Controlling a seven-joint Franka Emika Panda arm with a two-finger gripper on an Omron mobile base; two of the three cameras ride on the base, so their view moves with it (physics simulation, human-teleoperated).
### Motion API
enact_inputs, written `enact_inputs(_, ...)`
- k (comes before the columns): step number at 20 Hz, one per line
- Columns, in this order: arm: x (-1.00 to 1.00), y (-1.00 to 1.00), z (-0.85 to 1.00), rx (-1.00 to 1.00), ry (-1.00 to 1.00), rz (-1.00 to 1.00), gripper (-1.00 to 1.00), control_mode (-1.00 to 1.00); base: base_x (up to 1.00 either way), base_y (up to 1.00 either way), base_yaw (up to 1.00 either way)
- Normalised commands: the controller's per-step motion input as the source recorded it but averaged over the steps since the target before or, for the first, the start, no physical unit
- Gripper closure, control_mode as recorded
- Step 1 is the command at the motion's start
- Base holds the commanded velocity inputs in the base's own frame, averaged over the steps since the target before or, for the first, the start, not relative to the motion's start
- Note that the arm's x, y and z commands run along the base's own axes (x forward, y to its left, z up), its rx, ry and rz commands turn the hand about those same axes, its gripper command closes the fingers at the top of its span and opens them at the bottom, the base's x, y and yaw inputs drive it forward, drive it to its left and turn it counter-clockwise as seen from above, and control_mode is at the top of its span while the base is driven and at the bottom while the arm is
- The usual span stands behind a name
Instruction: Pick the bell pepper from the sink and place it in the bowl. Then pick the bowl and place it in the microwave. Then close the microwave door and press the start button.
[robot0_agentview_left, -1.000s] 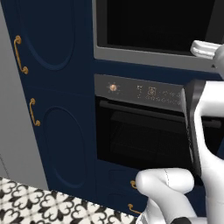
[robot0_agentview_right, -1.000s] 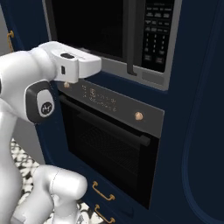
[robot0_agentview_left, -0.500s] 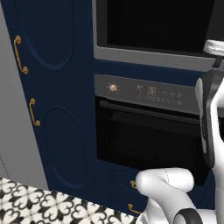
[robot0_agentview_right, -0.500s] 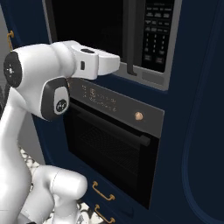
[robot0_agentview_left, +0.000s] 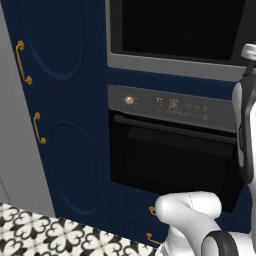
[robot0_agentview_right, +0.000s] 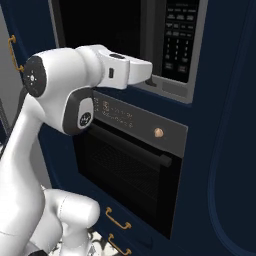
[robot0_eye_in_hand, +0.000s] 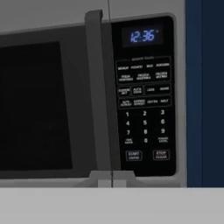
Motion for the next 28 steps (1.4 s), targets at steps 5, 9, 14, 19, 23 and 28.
enact_inputs(5,0.08,-0.21,-0.08,0.0,0.0,0.0,1.0,-1.0,0.0,0.0,0.0)
enact_inputs(9,0.01,-0.23,-0.12,0.0,0.0,0.0,1.0,-1.0,0.0,0.0,0.0)
enact_inputs(14,0.05,-0.15,-0.18,0.0,0.0,0.0,1.0,-1.0,0.0,0.0,0.0)
enact_inputs(19,0.17,-0.11,-0.17,0.0,0.0,0.0,1.0,-1.0,0.0,0.0,0.0)
enact_inputs(23,0.21,-0.12,-0.07,0.0,0.0,0.0,1.0,-1.0,0.0,0.0,0.0)
enact_inputs(28,0.19,-0.12,0.0,0.0,0.0,0.0,1.0,-1.0,0.0,0.0,0.0)
